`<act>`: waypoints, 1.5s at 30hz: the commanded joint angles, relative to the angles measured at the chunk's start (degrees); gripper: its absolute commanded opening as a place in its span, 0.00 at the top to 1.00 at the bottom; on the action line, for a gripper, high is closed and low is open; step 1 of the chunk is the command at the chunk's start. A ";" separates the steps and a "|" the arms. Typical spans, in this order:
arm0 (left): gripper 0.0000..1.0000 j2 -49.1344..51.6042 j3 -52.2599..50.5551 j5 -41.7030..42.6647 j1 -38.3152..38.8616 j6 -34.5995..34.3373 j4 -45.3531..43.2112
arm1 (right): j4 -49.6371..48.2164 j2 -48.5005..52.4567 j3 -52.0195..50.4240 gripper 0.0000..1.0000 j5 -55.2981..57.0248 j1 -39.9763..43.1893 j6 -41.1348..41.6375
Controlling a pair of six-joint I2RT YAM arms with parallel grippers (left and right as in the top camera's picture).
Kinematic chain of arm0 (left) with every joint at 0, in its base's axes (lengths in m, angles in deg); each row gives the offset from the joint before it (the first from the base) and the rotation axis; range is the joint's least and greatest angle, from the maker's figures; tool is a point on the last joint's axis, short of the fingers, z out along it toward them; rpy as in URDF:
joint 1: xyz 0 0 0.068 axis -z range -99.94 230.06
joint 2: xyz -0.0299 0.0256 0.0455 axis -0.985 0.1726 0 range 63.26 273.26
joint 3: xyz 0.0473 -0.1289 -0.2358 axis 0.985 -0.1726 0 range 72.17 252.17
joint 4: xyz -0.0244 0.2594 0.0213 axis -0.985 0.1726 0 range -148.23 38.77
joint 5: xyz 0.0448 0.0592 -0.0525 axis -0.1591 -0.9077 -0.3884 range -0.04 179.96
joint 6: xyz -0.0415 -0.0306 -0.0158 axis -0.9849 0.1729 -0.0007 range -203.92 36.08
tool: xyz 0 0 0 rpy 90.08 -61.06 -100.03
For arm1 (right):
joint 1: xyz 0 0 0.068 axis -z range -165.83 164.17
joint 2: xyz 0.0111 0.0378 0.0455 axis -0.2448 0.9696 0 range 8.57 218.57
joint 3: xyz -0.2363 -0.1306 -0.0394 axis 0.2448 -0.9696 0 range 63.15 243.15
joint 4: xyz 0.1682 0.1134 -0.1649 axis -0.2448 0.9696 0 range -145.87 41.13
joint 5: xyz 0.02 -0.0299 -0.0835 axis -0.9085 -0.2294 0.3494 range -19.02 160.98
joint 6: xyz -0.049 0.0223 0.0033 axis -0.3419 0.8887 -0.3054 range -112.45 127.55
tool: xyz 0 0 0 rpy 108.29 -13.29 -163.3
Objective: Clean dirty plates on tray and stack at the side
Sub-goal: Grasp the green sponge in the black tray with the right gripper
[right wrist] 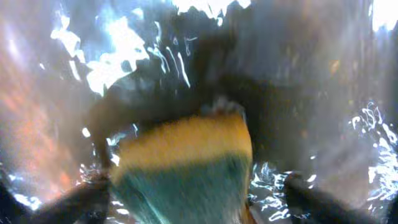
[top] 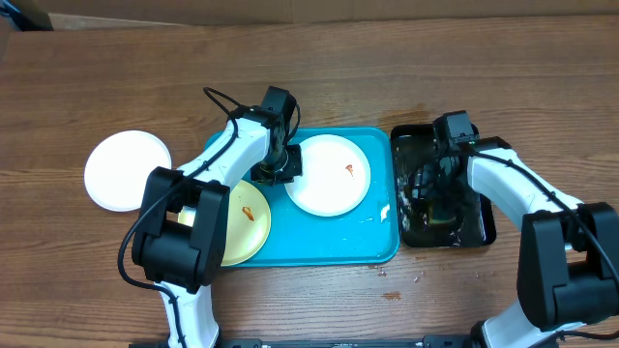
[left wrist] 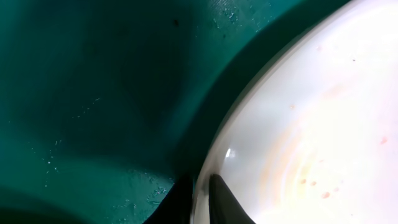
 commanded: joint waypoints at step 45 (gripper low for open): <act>0.78 1.36 -1.70 -3.02 -0.57 0.94 0.42 | 13.42 -0.02 7.28 0.55 -0.94 0.48 0.33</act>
